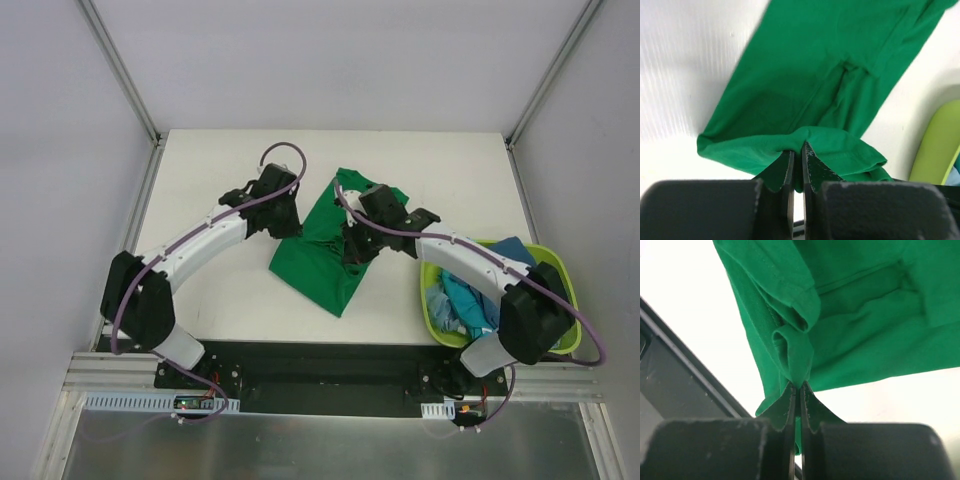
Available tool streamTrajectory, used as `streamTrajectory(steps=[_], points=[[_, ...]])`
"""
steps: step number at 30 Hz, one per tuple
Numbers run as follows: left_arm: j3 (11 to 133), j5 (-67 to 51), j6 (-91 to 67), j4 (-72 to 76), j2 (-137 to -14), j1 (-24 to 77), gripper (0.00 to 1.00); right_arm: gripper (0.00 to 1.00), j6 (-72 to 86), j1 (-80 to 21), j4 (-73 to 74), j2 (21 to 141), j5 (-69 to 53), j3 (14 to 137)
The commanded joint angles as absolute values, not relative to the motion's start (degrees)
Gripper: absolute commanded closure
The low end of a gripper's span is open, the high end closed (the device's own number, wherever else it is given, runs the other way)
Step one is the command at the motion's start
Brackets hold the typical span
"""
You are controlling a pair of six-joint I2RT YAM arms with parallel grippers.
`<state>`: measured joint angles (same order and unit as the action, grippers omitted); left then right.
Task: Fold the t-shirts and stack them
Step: Fold the folded rectangular tshirt in 1/3 of the way
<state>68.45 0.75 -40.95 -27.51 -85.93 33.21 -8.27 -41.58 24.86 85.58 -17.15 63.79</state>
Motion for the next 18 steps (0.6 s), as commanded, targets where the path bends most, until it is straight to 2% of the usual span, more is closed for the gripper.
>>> streamTrajectory(steps=[1, 7, 14, 18], points=[[76.4, 1.6, -36.1, -27.4, -92.9, 30.4, 1.0, 1.0, -11.8, -36.7, 28.2, 90.1, -18.8, 69.2], [83.6, -5.2, -33.7, -27.6, -102.0, 27.9, 1.0, 1.0, -12.4, -32.0, 28.2, 95.4, -20.4, 71.9], [86.7, -7.5, -32.3, -27.4, -108.3, 26.4, 1.0, 0.99, -13.3, -30.1, 28.4, 103.2, -18.3, 75.7], [88.9, -9.6, -30.5, -27.6, -112.3, 25.9, 0.82, 0.88, -12.1, -29.9, 28.0, 106.4, -12.2, 78.0]])
